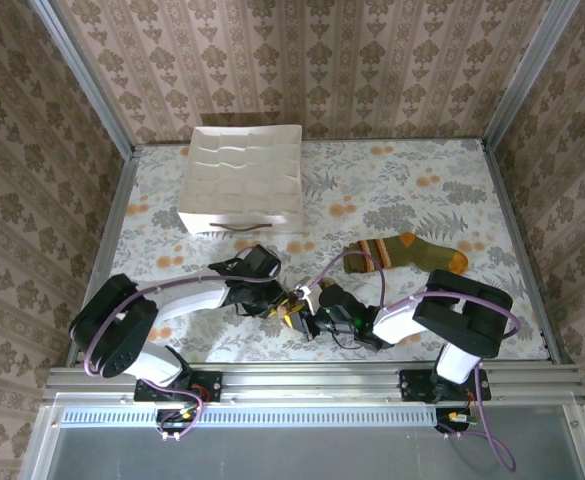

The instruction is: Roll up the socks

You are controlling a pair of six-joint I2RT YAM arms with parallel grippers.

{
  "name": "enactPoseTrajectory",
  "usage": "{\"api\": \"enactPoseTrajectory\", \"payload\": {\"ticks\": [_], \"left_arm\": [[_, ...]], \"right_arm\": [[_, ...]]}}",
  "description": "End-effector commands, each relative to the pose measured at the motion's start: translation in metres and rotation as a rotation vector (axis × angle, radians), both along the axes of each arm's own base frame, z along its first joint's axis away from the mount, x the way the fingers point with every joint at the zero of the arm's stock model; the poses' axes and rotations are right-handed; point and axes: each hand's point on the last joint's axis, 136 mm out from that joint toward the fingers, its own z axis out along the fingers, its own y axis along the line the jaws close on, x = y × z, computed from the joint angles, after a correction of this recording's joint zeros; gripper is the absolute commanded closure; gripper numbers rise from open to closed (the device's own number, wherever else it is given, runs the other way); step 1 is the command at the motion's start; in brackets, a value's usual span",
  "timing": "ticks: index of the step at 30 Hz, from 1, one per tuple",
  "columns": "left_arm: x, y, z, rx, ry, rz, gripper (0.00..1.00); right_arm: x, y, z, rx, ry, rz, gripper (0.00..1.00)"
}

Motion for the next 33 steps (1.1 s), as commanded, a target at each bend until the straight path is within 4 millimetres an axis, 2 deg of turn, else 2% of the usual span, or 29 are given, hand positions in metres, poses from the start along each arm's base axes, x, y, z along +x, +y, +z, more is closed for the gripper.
{"api": "enactPoseTrajectory", "payload": {"ticks": [1,3,6,10,13,16,20,23,28,33], "left_arm": [[-0.018,0.022,-0.025,0.102,0.076,-0.013,0.97],[-0.023,0.041,-0.029,0.144,0.101,0.031,1.0],[-0.028,0.08,-0.026,0.21,0.106,0.132,1.0],[-0.032,0.127,-0.013,0.252,0.069,0.292,1.0],[-0.038,0.145,-0.006,0.259,0.036,0.379,1.0],[-0.044,0.145,-0.005,0.247,0.045,0.388,1.0],[-0.051,0.139,-0.002,0.315,0.084,0.314,1.0],[-0.059,0.132,-0.005,0.359,0.151,0.254,1.0],[-0.07,0.125,-0.011,0.415,0.246,0.195,1.0],[-0.07,0.12,-0.014,0.408,0.266,0.184,1.0]], "right_arm": [[-0.043,-0.084,-0.099,-0.45,0.241,0.007,1.0],[-0.036,-0.074,-0.093,-0.477,0.198,0.07,0.99],[-0.024,-0.046,-0.075,-0.495,0.088,0.225,0.82],[-0.002,0.0,-0.021,-0.453,-0.166,0.397,0.62],[0.003,0.021,0.011,-0.451,-0.306,0.47,0.58],[-0.008,0.034,0.025,-0.457,-0.397,0.489,0.56],[-0.024,0.051,0.037,-0.435,-0.486,0.435,0.53],[-0.022,0.062,0.048,-0.414,-0.523,0.356,0.51],[-0.018,0.079,0.05,-0.377,-0.518,0.312,0.5],[-0.025,0.099,0.049,-0.356,-0.507,0.32,0.5]]}}
